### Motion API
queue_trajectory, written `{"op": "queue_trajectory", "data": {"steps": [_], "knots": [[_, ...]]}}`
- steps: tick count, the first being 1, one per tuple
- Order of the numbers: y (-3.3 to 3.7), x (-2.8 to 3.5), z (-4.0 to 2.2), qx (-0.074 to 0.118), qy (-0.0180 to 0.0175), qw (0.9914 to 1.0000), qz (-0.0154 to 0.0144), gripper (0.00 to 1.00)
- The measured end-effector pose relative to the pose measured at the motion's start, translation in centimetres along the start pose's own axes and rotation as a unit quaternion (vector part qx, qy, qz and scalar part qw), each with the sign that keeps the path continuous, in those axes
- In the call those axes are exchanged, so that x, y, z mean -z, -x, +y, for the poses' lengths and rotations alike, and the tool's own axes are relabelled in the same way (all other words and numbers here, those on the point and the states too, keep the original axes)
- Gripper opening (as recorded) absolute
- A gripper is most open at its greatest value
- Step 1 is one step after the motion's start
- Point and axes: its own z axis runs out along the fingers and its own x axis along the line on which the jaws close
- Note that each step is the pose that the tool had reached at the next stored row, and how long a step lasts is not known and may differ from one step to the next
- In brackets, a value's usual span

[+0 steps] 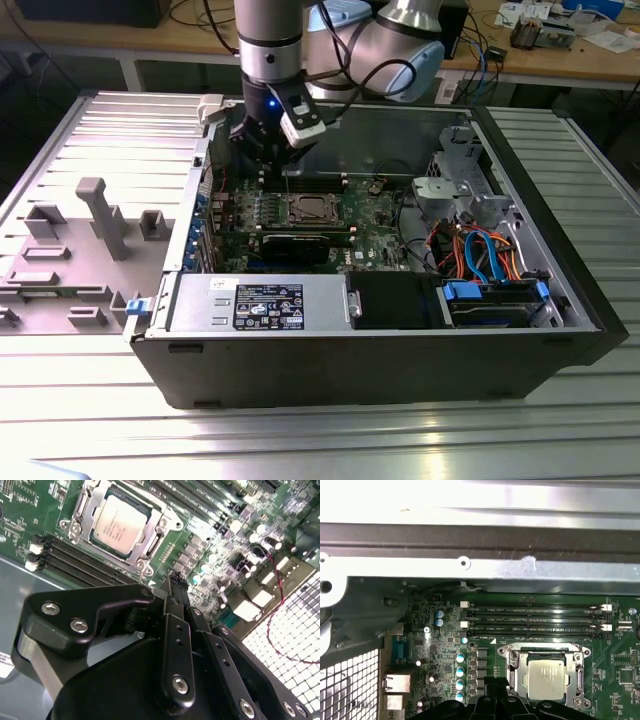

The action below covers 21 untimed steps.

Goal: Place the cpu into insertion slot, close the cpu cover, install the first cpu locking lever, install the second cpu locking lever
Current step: 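Install the first cpu locking lever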

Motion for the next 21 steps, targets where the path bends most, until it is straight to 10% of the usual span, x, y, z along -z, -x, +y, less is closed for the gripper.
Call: {"op": "queue_trajectory", "data": {"steps": [15, 21], "knots": [[0.27, -0.03, 1.7, 0.005, 0.0001, 0.99999, -0.0003, 0.11], [1.65, -0.09, 1.75, 0.009, 0.0, 0.99996, -0.0029, 0.11]]}}
